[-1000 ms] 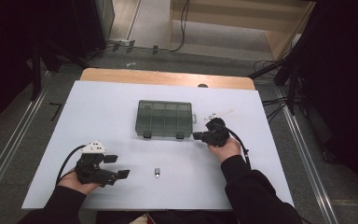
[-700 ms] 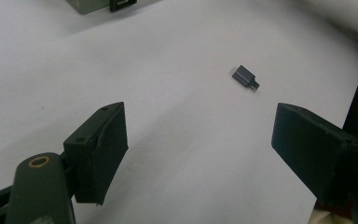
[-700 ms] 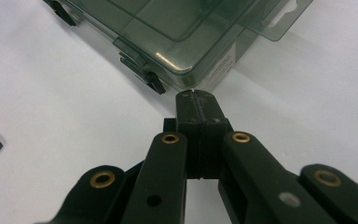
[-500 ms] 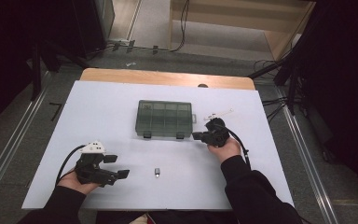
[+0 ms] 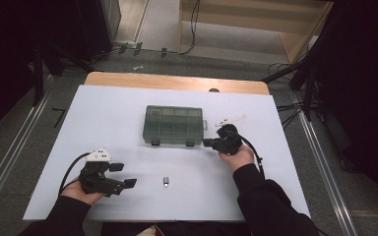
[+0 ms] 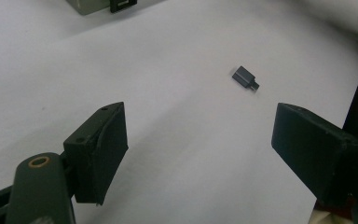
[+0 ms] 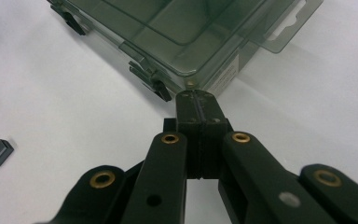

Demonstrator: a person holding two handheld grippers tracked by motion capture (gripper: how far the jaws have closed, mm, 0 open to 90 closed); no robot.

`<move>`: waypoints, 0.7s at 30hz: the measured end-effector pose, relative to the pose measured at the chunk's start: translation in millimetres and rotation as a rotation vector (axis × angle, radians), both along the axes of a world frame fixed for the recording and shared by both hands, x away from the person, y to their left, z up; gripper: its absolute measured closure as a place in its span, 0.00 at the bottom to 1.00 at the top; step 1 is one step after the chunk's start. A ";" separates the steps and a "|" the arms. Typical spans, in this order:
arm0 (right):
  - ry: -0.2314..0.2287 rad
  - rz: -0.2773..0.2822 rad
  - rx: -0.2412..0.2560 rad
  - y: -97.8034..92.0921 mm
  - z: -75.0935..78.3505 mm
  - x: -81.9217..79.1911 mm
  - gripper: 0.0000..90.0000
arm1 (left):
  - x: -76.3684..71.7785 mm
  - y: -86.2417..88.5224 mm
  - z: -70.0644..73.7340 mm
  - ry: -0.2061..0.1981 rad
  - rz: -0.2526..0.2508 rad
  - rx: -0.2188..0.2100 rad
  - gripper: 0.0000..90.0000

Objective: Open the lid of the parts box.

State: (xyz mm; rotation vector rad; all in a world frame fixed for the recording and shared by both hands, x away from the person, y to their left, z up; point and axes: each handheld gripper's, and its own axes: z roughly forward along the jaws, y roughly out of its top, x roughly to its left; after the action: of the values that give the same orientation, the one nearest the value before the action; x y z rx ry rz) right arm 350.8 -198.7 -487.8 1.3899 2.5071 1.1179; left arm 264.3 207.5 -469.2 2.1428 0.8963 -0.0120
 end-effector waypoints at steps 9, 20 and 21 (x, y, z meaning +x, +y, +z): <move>-0.008 -0.004 0.009 -0.9 2.4 -0.6 0.97 | 0.2 0.5 0.3 -0.004 0.002 0.002 0.21; -0.018 -0.006 0.012 -1.3 4.0 -1.0 0.97 | 0.3 0.6 0.3 -0.005 0.004 0.002 0.21; -0.019 -0.006 0.012 -1.3 4.1 -0.9 0.97 | 0.1 0.6 0.4 -0.007 0.006 0.001 0.21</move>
State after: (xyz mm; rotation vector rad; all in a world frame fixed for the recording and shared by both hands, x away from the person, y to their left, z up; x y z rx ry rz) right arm 349.9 -200.0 -483.7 1.3819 2.4862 1.1418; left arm 264.4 208.1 -468.9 2.1397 0.8994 -0.0013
